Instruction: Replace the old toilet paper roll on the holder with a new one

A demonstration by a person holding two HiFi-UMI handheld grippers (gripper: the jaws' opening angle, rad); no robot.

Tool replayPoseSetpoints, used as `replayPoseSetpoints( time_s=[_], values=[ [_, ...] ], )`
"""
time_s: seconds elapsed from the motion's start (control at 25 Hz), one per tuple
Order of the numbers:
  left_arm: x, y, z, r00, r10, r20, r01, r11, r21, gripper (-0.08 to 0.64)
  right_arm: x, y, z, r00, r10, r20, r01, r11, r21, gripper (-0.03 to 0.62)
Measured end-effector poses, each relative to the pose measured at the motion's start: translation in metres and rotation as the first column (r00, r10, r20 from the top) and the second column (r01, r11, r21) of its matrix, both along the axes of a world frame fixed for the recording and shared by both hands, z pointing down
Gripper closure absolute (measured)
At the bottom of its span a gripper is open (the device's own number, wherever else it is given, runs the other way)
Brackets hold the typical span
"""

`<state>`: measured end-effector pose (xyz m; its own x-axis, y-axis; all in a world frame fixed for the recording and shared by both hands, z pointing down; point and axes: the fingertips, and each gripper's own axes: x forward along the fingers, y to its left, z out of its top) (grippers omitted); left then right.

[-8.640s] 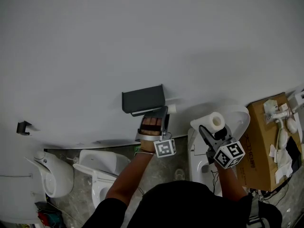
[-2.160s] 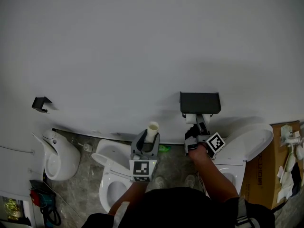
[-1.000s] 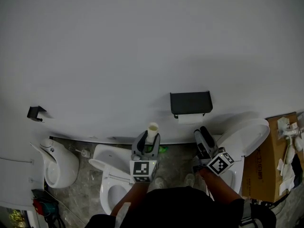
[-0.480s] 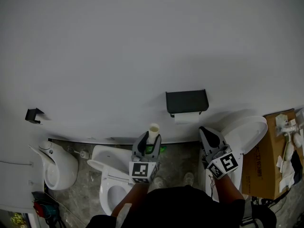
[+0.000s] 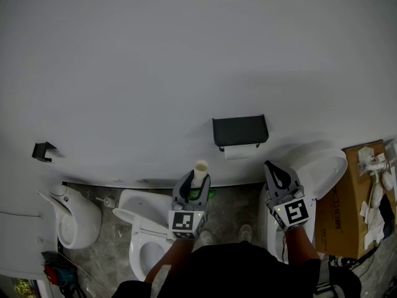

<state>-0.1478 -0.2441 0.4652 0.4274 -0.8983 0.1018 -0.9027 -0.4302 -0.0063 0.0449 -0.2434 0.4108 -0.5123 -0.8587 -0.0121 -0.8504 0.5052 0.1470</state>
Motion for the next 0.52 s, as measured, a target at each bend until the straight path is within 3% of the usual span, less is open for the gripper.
replayPoseSetpoints(
  time_s=[0.52],
  values=[
    [-0.001, 0.002, -0.002, 1.000, -0.013, 0.009, 0.013, 1.000, 0.009, 0.385, 0.020, -0.007, 0.005, 0.997, 0.074, 0.002, -0.074, 0.997, -0.021, 0.591]
  ],
)
